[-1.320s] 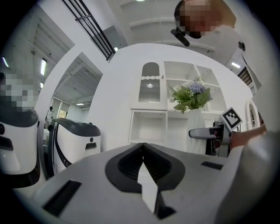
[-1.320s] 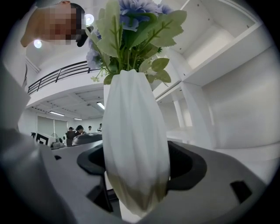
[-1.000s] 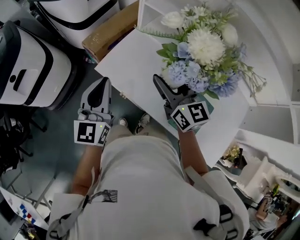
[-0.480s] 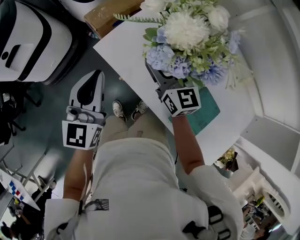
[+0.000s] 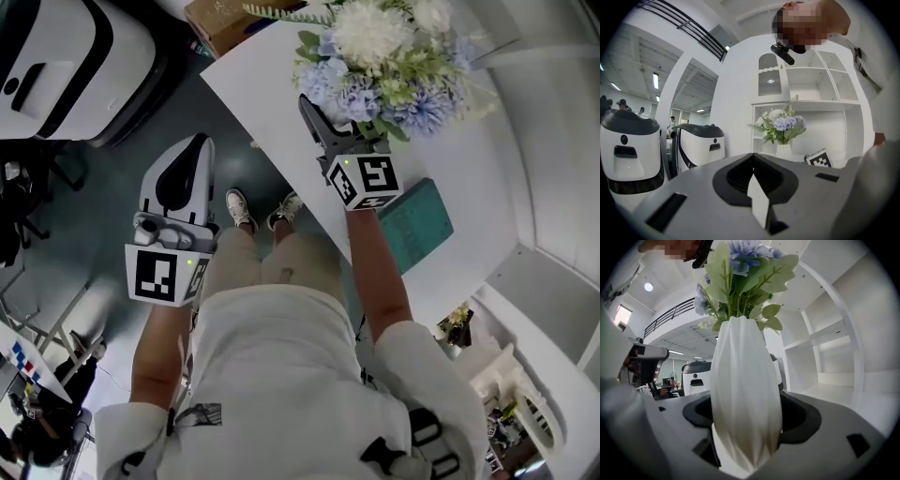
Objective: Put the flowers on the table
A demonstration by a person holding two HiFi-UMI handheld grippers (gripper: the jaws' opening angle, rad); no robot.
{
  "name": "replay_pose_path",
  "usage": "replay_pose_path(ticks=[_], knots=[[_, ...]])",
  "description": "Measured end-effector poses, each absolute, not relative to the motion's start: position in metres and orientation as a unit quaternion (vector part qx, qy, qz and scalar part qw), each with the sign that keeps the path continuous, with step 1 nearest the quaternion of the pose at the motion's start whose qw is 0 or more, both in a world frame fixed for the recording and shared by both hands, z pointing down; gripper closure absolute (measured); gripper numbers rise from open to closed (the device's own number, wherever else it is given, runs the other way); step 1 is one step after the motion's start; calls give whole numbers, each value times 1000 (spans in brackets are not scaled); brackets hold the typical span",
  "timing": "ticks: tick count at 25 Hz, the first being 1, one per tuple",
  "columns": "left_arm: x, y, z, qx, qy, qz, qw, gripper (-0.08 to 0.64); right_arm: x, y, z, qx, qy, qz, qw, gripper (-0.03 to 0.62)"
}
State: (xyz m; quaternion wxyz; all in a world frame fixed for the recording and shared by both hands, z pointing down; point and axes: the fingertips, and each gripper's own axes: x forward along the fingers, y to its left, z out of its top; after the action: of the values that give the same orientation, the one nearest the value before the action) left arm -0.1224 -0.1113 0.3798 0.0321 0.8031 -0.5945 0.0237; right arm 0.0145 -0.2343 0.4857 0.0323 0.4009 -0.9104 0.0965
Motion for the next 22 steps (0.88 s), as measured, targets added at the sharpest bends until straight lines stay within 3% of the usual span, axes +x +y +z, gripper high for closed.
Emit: replay_pose_path(ticks=[22], knots=[[-115,-121,410,819,-568,61,49,545,18,-260,526,426,-900,79,39,193]])
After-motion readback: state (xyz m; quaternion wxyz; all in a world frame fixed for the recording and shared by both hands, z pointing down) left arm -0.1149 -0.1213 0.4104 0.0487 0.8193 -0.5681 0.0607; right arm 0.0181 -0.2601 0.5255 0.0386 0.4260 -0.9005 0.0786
